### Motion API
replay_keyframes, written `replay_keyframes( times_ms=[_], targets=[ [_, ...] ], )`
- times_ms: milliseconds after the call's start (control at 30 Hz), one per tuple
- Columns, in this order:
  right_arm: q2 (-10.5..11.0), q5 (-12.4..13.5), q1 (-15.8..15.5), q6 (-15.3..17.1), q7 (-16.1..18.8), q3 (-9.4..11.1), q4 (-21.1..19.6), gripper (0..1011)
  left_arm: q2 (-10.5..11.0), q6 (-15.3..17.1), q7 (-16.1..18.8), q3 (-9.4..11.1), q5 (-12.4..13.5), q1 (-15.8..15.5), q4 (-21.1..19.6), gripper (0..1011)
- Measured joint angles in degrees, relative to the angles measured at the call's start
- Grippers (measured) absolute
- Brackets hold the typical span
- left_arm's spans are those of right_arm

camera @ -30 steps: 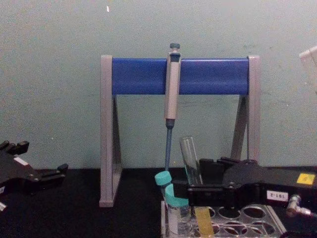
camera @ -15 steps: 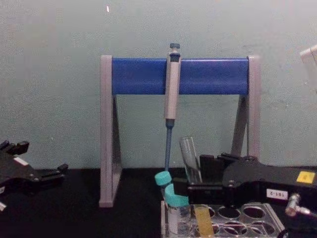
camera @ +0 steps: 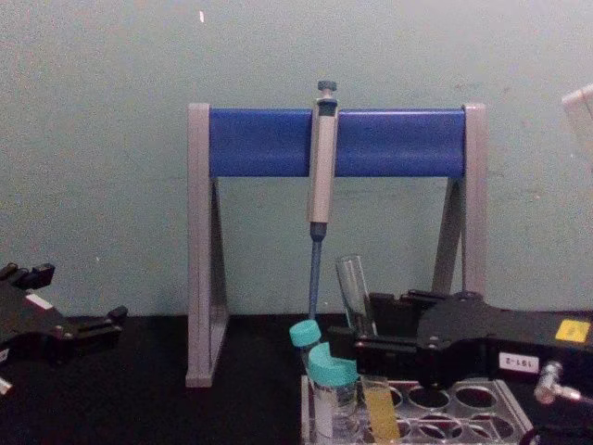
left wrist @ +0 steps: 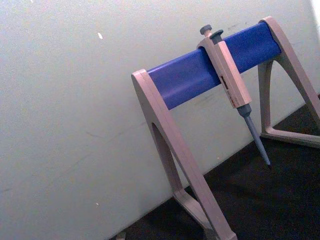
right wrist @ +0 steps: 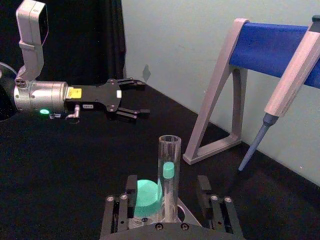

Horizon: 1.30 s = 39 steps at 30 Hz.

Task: Pick up the test tube from the test tube rack, shake it, then place it back into the test tube rack.

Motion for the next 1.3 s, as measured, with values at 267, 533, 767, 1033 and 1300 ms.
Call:
replay_keyframes(
  times_ms=[267,533,767,1033,1300],
  targets=[
    [0.0,0.1,0.0,0.0,0.0,0.0,0.0,531,0.0,0.0,0.0,0.0,0.0,0.0,0.0,1001],
    [0.0,0.1,0.0,0.1,0.1,0.0,0.0,276,0.0,0.0,0.0,0.0,0.0,0.0,0.0,1001],
    [0.0,0.1,0.0,0.1,0.1,0.0,0.0,218,0.0,0.0,0.0,0.0,0.0,0.0,0.0,1001],
    [0.0,0.1,0.0,0.1,0.1,0.0,0.0,218,0.0,0.0,0.0,0.0,0.0,0.0,0.0,1001],
    [0.0,0.1,0.0,0.1,0.1,0.0,0.0,218,0.0,0.0,0.0,0.0,0.0,0.0,0.0,1001]
  ],
)
